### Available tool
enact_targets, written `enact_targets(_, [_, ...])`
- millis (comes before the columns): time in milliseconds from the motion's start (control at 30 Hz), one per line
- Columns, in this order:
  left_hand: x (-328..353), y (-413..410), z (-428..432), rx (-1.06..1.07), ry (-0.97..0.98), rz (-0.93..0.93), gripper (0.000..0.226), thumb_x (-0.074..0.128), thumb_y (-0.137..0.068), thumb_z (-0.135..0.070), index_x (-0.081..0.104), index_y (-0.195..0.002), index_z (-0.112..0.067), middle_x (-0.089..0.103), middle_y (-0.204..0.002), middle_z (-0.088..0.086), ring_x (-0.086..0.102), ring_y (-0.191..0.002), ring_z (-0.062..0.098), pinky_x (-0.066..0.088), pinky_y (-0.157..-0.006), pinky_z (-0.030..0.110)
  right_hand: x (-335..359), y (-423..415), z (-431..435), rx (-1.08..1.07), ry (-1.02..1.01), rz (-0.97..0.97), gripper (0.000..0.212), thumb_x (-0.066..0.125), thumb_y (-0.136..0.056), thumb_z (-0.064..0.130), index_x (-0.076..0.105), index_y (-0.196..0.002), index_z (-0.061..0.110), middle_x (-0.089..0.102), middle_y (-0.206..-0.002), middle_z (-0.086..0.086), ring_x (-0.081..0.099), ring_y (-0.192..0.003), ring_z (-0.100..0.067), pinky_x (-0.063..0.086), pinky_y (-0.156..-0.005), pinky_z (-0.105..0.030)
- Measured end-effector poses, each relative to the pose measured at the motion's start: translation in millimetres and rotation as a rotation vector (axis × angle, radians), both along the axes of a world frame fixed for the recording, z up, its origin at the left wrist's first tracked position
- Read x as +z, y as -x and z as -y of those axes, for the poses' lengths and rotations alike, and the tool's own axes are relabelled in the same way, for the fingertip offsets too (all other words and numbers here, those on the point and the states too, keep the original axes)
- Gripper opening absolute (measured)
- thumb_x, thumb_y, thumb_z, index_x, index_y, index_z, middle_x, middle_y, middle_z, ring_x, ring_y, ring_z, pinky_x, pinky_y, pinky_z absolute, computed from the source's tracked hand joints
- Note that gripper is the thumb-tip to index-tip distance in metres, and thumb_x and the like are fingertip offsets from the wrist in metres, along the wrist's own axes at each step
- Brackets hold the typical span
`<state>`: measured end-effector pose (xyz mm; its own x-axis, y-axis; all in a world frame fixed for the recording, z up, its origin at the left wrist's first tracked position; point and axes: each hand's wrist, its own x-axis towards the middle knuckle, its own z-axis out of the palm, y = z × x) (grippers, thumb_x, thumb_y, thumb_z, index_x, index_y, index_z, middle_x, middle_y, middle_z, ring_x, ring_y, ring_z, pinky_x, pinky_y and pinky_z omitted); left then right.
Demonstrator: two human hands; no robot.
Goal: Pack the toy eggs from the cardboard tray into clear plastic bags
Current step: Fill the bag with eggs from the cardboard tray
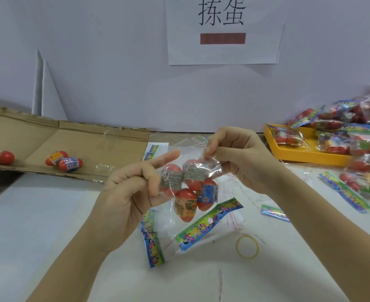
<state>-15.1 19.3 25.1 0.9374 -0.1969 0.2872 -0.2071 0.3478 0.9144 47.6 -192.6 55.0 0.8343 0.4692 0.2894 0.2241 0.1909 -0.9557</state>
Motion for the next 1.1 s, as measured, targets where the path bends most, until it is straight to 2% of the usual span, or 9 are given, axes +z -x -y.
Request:
enact_targets(167, [-0.2, -0.1, 1.8, 0.052, -0.087, 0.025, 0.036, 0.041, -0.070, 0.001, 0.062, -0.046, -0.015, 0.070, -0.121, -0.001, 0.068, -0.106, 0.015, 0.057, -0.067, 0.024, -1.3, -0.6, -0.7, 0.018, -0.025, -0.050, 0.026, 0.059, -0.075, -0.004, 0.069, -0.062, 0.016, 0.067, -0.066, -0.004, 0.067, -0.062, -0.015, 0.057, -0.051, -0.028])
enact_targets(367, [-1.6, -0.5, 0.4, 0.043, -0.119, -0.004, 0.035, 0.040, -0.069, -0.001, 0.061, -0.045, -0.016, 0.071, -0.117, -0.003, 0.067, -0.108, 0.015, 0.058, -0.066, 0.027, 0.1, 0.8, -1.5, 0.024, -0.037, -0.041, 0.022, 0.063, -0.073, -0.001, 0.069, -0.061, 0.016, 0.068, -0.066, -0.003, 0.066, -0.063, -0.014, 0.055, -0.053, -0.024])
enact_targets(533, [-2.7, -1.0, 0.1, 0.018, -0.160, -0.004, 0.035, 0.038, -0.067, -0.001, 0.062, -0.045, -0.015, 0.069, -0.077, 0.011, 0.069, -0.078, 0.019, 0.059, -0.062, 0.032, 2.8, 2.1, 0.9, 0.047, -0.020, -0.031, 0.024, 0.064, -0.076, -0.003, 0.069, -0.063, 0.016, 0.068, -0.068, -0.004, 0.066, -0.066, -0.017, 0.055, -0.050, -0.025])
enact_targets(733, [-5.3, -1.6, -1.2, 0.022, -0.153, 0.034, 0.027, 0.045, -0.063, -0.004, 0.064, -0.047, -0.012, 0.075, -0.093, 0.006, 0.071, -0.085, 0.018, 0.060, -0.063, 0.032, 4.6, 2.5, -0.5, 0.049, -0.001, -0.008, 0.023, 0.058, -0.075, 0.000, 0.068, -0.063, 0.017, 0.069, -0.070, -0.005, 0.066, -0.066, -0.017, 0.056, -0.051, -0.025])
enact_targets(800, [-6.9, -3.4, -2.3, 0.020, -0.149, 0.041, 0.015, 0.057, -0.060, -0.017, 0.062, -0.047, -0.011, 0.074, -0.088, 0.007, 0.071, -0.083, 0.021, 0.060, -0.064, 0.034, 5.6, 1.7, 1.2, 0.046, -0.011, 0.010, 0.024, 0.058, -0.076, 0.000, 0.068, -0.063, 0.017, 0.068, -0.070, -0.005, 0.066, -0.064, -0.014, 0.056, -0.051, -0.024])
enact_targets(900, [-11.3, -3.9, 0.8, 0.133, -0.189, 0.047, 0.050, 0.078, -0.060, -0.057, 0.060, -0.046, -0.012, 0.064, -0.058, 0.000, 0.072, -0.068, 0.022, 0.060, -0.063, 0.037, 9.7, 0.7, 5.3, 0.041, -0.033, 0.049, 0.028, 0.056, -0.078, -0.002, 0.069, -0.064, 0.019, 0.069, -0.070, -0.002, 0.065, -0.064, -0.010, 0.054, -0.051, -0.022])
enact_targets(967, [-12.3, -1.9, 7.1, 0.194, -0.230, 0.067, 0.065, 0.073, -0.054, -0.078, 0.068, -0.054, -0.014, 0.061, -0.051, -0.008, 0.073, -0.064, 0.021, 0.061, -0.063, 0.036, 13.2, 0.0, 9.1, 0.033, -0.039, 0.081, 0.031, 0.055, -0.079, -0.003, 0.070, -0.064, 0.020, 0.069, -0.071, 0.000, 0.066, -0.066, -0.009, 0.053, -0.053, -0.021])
enact_targets(1033, [-10.3, 0.0, 11.5, 0.206, -0.223, 0.067, 0.058, 0.074, -0.048, -0.081, 0.073, -0.056, -0.024, 0.069, -0.059, -0.007, 0.073, -0.062, 0.020, 0.060, -0.060, 0.032, 16.6, 0.0, 12.3, 0.011, 0.019, 0.133, 0.032, 0.055, -0.079, -0.003, 0.070, -0.065, 0.021, 0.070, -0.073, 0.000, 0.067, -0.069, -0.011, 0.054, -0.055, -0.021])
enact_targets(1100, [-7.5, -0.9, 10.4, 0.178, -0.135, 0.010, 0.058, 0.078, -0.039, -0.078, 0.064, -0.045, -0.022, 0.074, -0.069, -0.003, 0.073, -0.063, 0.026, 0.060, -0.057, 0.034, 18.7, 0.1, 15.2, 0.001, 0.078, 0.177, 0.036, 0.054, -0.081, -0.006, 0.070, -0.065, 0.022, 0.069, -0.074, 0.001, 0.068, -0.072, -0.013, 0.054, -0.058, -0.021])
